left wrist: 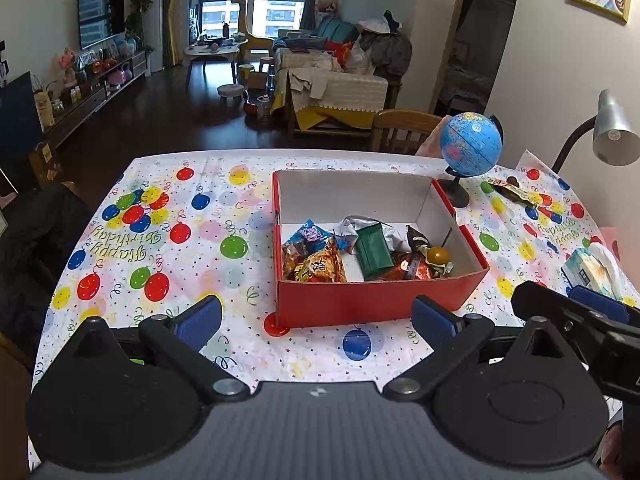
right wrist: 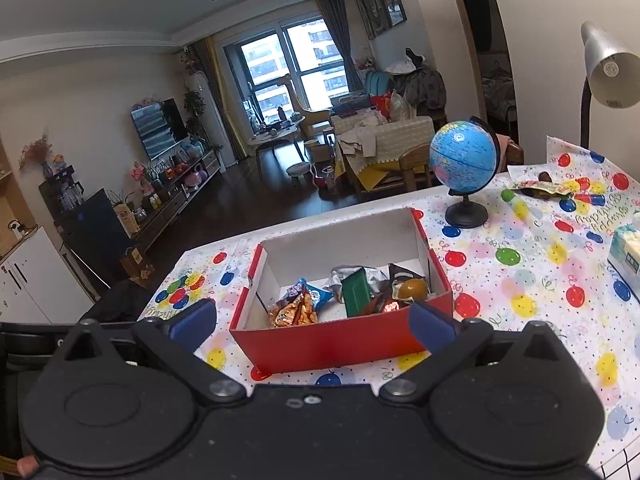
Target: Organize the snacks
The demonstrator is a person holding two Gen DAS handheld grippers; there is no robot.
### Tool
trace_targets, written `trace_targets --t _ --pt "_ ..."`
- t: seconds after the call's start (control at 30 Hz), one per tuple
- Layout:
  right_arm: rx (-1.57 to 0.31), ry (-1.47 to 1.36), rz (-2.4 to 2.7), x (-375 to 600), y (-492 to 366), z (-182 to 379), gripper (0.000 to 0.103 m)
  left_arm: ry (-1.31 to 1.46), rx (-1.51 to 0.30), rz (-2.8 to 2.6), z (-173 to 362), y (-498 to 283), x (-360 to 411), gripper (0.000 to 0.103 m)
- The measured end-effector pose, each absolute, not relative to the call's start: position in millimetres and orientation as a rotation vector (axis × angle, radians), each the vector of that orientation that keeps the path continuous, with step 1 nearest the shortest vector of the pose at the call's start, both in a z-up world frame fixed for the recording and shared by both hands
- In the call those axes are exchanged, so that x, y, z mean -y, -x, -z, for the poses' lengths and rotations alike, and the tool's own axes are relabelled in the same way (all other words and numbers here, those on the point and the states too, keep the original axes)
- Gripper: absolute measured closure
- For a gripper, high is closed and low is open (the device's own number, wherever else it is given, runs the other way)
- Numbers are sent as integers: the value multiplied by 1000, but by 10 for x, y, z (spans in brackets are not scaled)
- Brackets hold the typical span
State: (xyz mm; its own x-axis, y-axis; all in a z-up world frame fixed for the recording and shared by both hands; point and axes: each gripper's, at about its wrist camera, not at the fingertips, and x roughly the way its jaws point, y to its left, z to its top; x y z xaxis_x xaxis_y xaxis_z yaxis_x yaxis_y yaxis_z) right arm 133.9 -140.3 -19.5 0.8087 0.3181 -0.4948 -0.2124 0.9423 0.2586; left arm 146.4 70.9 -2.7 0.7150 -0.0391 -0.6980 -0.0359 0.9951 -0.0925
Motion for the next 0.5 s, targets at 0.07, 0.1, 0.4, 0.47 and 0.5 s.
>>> trace_targets --t 0.07,0.1,0.4,0.47,0.5 --pt "-551 -184 -284 1380 -1334 183 0 98 -770 0 22 -1461 -706 1" --pt "-547 -181 -284 1370 -1333 179 0 97 -768 0 20 -1459 -706 1" --pt "-541 -193 -246 1354 -1348 164 1 111 -732 22 -29 -1428 -755 1" --pt "-543 -198 -231 1358 -1356 161 1 114 -725 33 -34 -1424 -769 1" --pt "-541 -199 -224 1355 -1352 158 1 114 -723 37 -36 -1419 -771 1"
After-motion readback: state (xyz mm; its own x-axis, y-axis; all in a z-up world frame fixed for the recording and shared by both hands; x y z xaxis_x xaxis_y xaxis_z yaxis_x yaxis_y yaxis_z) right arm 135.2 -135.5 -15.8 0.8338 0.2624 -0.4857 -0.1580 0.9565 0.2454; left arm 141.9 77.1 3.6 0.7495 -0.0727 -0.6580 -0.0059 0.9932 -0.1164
